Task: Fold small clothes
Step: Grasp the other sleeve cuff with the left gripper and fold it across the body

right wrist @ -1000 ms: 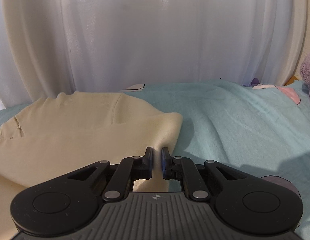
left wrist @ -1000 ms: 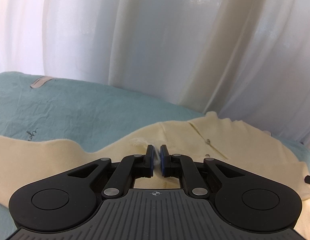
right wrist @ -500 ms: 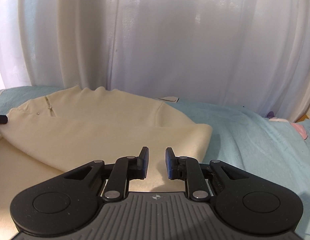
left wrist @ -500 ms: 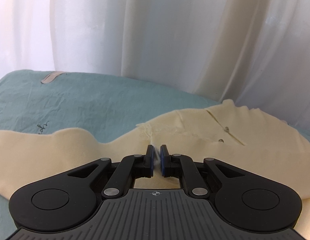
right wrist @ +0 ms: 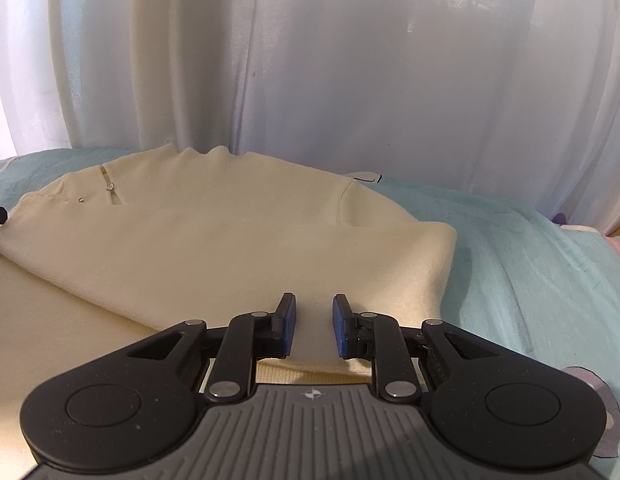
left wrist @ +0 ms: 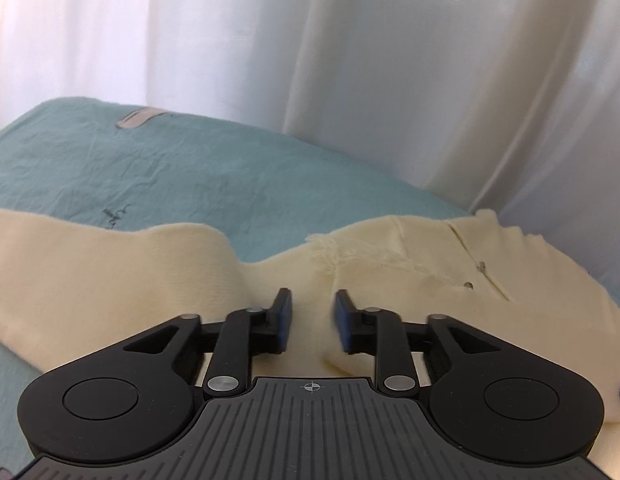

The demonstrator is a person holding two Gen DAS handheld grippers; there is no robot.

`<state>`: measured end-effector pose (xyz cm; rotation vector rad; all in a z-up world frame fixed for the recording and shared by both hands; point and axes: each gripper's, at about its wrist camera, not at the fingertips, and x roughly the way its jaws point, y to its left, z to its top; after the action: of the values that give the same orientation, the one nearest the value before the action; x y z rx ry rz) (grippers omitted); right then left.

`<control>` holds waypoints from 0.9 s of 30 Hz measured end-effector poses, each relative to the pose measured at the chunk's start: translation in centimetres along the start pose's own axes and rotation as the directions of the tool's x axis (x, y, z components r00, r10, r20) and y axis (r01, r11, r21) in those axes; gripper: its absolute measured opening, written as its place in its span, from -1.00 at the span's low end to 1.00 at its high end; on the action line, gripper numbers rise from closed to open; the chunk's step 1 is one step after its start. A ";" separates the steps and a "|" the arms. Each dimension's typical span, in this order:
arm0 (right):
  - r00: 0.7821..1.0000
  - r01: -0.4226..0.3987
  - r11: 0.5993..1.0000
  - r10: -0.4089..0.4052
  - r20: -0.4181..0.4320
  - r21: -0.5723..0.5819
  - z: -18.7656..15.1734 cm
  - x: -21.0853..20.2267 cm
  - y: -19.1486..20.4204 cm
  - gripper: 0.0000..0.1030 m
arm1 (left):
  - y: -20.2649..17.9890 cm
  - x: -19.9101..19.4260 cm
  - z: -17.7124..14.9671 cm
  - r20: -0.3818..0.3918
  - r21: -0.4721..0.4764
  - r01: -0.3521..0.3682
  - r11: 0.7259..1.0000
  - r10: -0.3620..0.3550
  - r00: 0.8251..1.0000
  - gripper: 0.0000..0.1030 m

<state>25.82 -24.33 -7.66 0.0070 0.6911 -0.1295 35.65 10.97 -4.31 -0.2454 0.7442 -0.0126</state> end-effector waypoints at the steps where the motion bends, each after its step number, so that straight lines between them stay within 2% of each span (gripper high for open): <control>1: 1.000 -0.008 1.000 0.008 -0.004 0.015 0.0 -0.3 -0.1 -0.58 | 1.1 -0.6 0.2 0.006 -0.053 0.016 0.998 -0.016 1.000 0.05; 3: 0.999 -0.030 0.998 0.031 -0.009 0.060 -0.3 -1.2 -0.6 -0.45 | 3.8 -2.1 0.7 0.026 -0.151 0.061 0.987 -0.057 0.998 0.14; 4: 0.999 -0.044 0.995 0.044 -0.005 0.089 -0.6 -1.9 -1.0 -0.43 | 5.1 -2.8 0.9 0.035 -0.189 0.074 0.979 -0.068 0.997 0.28; 5: 0.998 -0.056 0.992 0.056 0.003 0.117 -1.0 -2.7 -1.2 -0.40 | 7.3 -3.8 1.1 0.053 -0.247 0.077 0.966 -0.066 0.996 0.57; 6: 0.998 -0.066 0.988 0.066 0.010 0.137 -1.3 -3.4 -1.4 -0.37 | 9.3 -4.7 1.1 0.072 -0.301 0.055 0.952 -0.035 0.997 0.68; 9: 0.996 -0.087 0.978 0.087 0.012 0.192 -2.4 -5.0 -1.8 -0.30 | 15.7 -6.9 0.9 0.102 -0.447 -0.052 0.893 0.108 0.989 0.70; 11: 0.996 -0.092 0.972 0.092 0.008 0.217 -3.0 -5.7 -2.0 -0.29 | 19.9 -8.0 0.4 0.084 -0.560 -0.114 0.820 0.194 0.977 0.64; 13: 0.995 -0.093 0.969 0.096 0.001 0.230 -3.2 -5.8 -2.0 -0.28 | 23.5 -8.9 -0.3 0.091 -0.654 -0.119 0.747 0.234 0.968 0.60; 15: 0.994 -0.102 0.966 0.106 -0.006 0.236 -3.0 -5.7 -1.9 -0.28 | 26.3 -9.6 -0.7 0.095 -0.707 -0.124 0.696 0.267 0.959 0.51; 17: 0.994 -0.108 0.963 0.112 -0.006 0.246 -2.8 -5.7 -1.9 -0.28 | 28.2 -9.8 -0.9 0.118 -0.740 -0.096 0.665 0.270 0.956 0.32; 25: 0.992 -0.126 0.964 0.122 0.030 0.232 -2.0 -6.1 -0.6 -0.24 | 33.4 -8.6 -1.1 0.243 -0.833 0.093 0.545 0.210 0.947 0.15; 27: 0.992 -0.124 0.966 0.121 0.029 0.226 -1.9 -6.1 -0.4 -0.23 | 34.2 -8.2 -1.3 0.248 -0.855 0.111 0.506 0.211 0.946 -0.11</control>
<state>19.87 -23.89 -5.21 0.2682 0.6557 -0.0894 26.13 44.67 -7.47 -1.1871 0.3567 0.4764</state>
